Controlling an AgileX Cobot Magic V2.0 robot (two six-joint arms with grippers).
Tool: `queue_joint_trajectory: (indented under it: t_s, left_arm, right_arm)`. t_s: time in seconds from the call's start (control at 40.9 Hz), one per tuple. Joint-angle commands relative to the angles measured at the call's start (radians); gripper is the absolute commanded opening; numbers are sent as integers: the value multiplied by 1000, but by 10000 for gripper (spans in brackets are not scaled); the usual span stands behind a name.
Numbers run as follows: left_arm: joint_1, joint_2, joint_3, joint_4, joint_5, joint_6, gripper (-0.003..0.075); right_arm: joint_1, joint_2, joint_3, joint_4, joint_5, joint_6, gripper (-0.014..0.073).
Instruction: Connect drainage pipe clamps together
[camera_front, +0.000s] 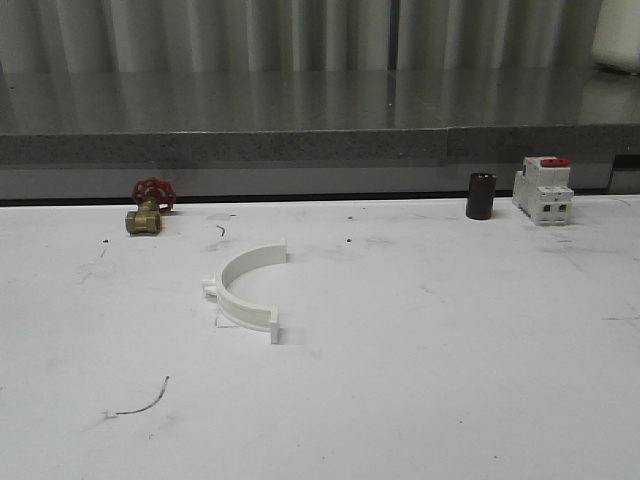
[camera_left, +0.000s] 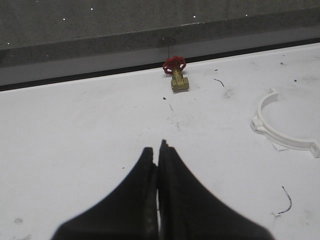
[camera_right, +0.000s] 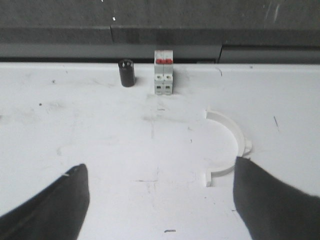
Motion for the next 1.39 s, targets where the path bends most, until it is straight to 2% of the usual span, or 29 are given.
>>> queue_joint_trajectory:
  t_s: [0.0,0.122,0.342,0.562,0.782,0.978,1.369]
  left_arm:
    - [1,6,-27,14,-81,-2,-20]
    - [1,6,-27,14,-81,-2,-20]
    - [1,6,-27,14,-81,-2,-20]
    - [1,6,-27,14,-81,-2,-20]
    - [1,6,-27,14,-81,-2,-20]
    - [1,6,-27,14,-81,-2,-20]
    - [1,6,-27,14,-81,-2,-20]
  right_arm:
    - [-16,141,-126,-21,3,10,599]
    - [-63,321,-242,-27,47,10,599]
    - [-219,602,-406,-27,126,8,599]
    - [-327,852,-576,14,255,-77,552]
    - [-356,1048,-734,27,349,-168,535]
    - [-356,1202,-858,104,430,-246,535]
    - [-356,1342,-929,102,456,-269,535]
